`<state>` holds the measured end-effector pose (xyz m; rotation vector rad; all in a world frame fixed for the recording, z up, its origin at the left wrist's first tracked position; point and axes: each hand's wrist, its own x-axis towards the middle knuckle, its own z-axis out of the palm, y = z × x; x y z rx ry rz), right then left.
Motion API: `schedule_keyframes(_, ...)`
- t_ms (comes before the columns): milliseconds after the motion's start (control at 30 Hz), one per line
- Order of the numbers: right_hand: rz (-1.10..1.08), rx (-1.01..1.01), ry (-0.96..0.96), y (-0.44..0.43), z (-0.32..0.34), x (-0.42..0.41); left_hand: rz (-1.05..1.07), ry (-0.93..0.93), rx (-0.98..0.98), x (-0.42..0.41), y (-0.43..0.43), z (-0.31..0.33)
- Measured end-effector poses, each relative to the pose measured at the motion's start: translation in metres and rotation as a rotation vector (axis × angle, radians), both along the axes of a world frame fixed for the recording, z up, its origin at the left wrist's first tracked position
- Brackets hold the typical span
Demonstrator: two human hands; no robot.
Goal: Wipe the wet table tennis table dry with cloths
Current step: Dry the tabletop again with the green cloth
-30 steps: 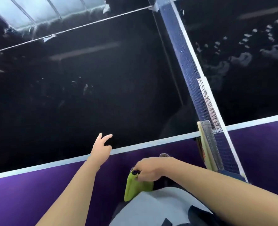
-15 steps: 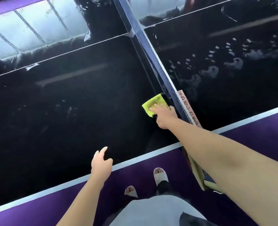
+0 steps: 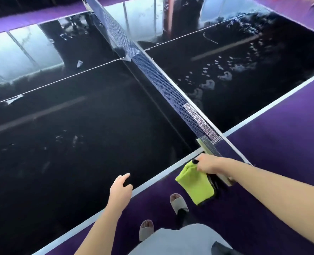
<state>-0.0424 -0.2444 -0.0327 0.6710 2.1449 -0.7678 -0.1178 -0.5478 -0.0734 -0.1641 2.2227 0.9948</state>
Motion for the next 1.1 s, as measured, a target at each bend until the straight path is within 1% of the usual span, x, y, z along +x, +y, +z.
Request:
schedule_keyframes(67,-0.194,0.010,0.208,-0.002,0.015,-0.017,-0.001,0.022,0.022,0.001,-0.013,-0.005)
schedule_keyframes(133,-0.409,0.027,0.454,-0.010,0.024,-0.035,0.043,0.058,0.023,0.002,-0.026,-0.009)
schedule_keyframes(167,-0.436,0.074,0.540,-0.012,0.026,-0.045,0.068,0.076,0.018,0.002,-0.035,-0.012)
schedule_keyframes(200,-0.403,0.130,0.578,-0.016,0.025,-0.055,0.082,0.090,0.002,0.003,-0.044,-0.014)
schedule_keyframes(267,-0.292,0.277,0.578,-0.027,0.011,-0.069,0.062,0.116,-0.100,0.004,-0.064,-0.018)
schedule_keyframes(333,-0.147,0.350,0.466,-0.044,-0.016,-0.072,-0.023,0.140,-0.273,0.006,-0.087,-0.026)
schedule_keyframes(367,-0.094,0.330,0.373,-0.055,-0.032,-0.069,-0.061,0.136,-0.351,0.009,-0.098,-0.031)
schedule_keyframes(400,-0.086,0.285,0.316,-0.067,-0.046,-0.062,-0.079,0.123,-0.412,0.011,-0.107,-0.033)
schedule_keyframes(433,-0.113,0.249,0.313,-0.080,-0.059,-0.054,-0.085,0.112,-0.456,0.013,-0.115,-0.037)
schedule_keyframes(467,-0.146,0.240,0.355,-0.094,-0.069,-0.044,-0.086,0.108,-0.487,0.016,-0.120,-0.039)
schedule_keyframes(533,-0.179,0.199,0.433,-0.117,-0.080,-0.022,-0.094,0.134,-0.493,0.021,-0.120,-0.039)
schedule_keyframes(600,-0.208,0.055,0.425,-0.139,-0.083,0.000,-0.109,0.152,-0.420,0.025,-0.111,-0.034)
schedule_keyframes(667,-0.353,-0.203,0.345,-0.157,-0.081,0.024,-0.103,0.148,-0.295,0.029,-0.098,-0.026)
schedule_keyframes(733,-0.472,-0.389,0.269,-0.171,-0.073,0.043,-0.058,0.131,-0.144,0.029,-0.090,-0.016)
schedule_keyframes(833,-0.643,-0.421,0.248,-0.176,-0.060,0.072,-0.020,0.076,0.056,0.028,-0.081,0.006)
schedule_keyframes(900,-0.853,-0.538,0.256,-0.173,-0.049,0.093,-0.051,0.036,0.143,0.032,-0.071,0.023)
schedule_keyframes(967,-0.995,-0.676,0.269,-0.170,-0.029,0.119,-0.099,0.026,0.182,0.041,-0.055,0.042)
schedule_keyframes(1033,-1.076,-0.744,0.322,-0.163,-0.011,0.147,-0.157,0.019,0.226,0.058,-0.034,0.057)
schedule_keyframes(1100,-1.088,-0.709,0.399,-0.153,0.002,0.176,-0.254,0.018,0.268,0.078,-0.012,0.068)
